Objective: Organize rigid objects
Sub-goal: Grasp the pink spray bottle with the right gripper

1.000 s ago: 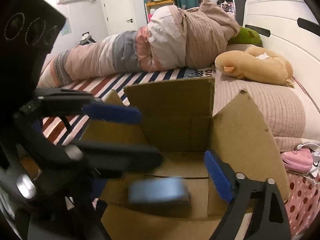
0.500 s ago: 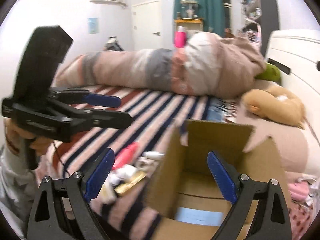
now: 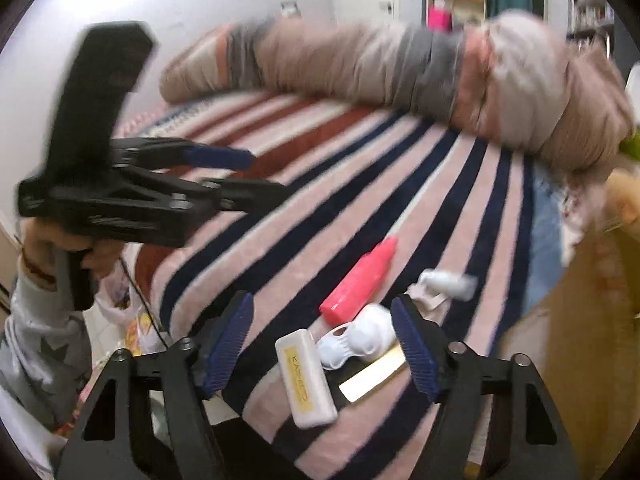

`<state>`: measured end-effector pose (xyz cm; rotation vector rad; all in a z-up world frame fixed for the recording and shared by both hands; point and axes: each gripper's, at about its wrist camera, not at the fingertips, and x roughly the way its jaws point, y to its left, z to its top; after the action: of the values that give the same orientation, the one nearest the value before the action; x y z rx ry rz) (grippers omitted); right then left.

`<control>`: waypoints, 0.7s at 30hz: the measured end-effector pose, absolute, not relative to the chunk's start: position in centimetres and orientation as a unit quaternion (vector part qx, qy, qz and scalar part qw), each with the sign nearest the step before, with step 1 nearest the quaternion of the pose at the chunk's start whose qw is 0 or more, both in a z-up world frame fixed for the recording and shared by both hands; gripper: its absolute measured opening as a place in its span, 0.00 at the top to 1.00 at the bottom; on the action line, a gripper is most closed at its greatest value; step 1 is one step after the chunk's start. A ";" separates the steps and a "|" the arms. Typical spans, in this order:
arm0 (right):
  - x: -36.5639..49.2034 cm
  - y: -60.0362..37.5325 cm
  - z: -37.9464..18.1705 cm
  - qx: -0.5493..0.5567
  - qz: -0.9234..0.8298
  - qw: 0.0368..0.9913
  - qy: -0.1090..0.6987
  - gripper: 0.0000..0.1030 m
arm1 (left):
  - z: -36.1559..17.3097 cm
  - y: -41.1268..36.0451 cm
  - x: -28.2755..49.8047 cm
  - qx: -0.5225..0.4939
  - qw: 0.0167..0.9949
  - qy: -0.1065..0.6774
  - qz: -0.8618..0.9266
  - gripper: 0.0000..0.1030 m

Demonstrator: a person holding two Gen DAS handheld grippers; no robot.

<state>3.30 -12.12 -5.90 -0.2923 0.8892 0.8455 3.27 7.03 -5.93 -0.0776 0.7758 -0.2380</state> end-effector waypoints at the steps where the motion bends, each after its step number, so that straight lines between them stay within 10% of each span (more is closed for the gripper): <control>1: 4.0 -11.5 -6.7 -0.135 0.393 0.803 0.427 0.41 | -6.4 7.6 3.1 -0.041 0.917 0.379 -0.114 0.35; 8: 9.8 -8.2 -12.0 -0.119 0.345 0.771 0.521 0.63 | -9.4 9.8 3.8 -0.063 0.911 0.393 -0.109 0.35; 21: 12.1 -6.8 -13.8 -0.107 0.330 0.774 0.530 0.73 | -10.4 11.1 5.1 -0.099 0.905 0.394 -0.129 0.35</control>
<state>12.09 -6.83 -13.79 -0.2315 1.1483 0.7149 5.12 11.12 -10.40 -0.2047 0.8139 -0.2674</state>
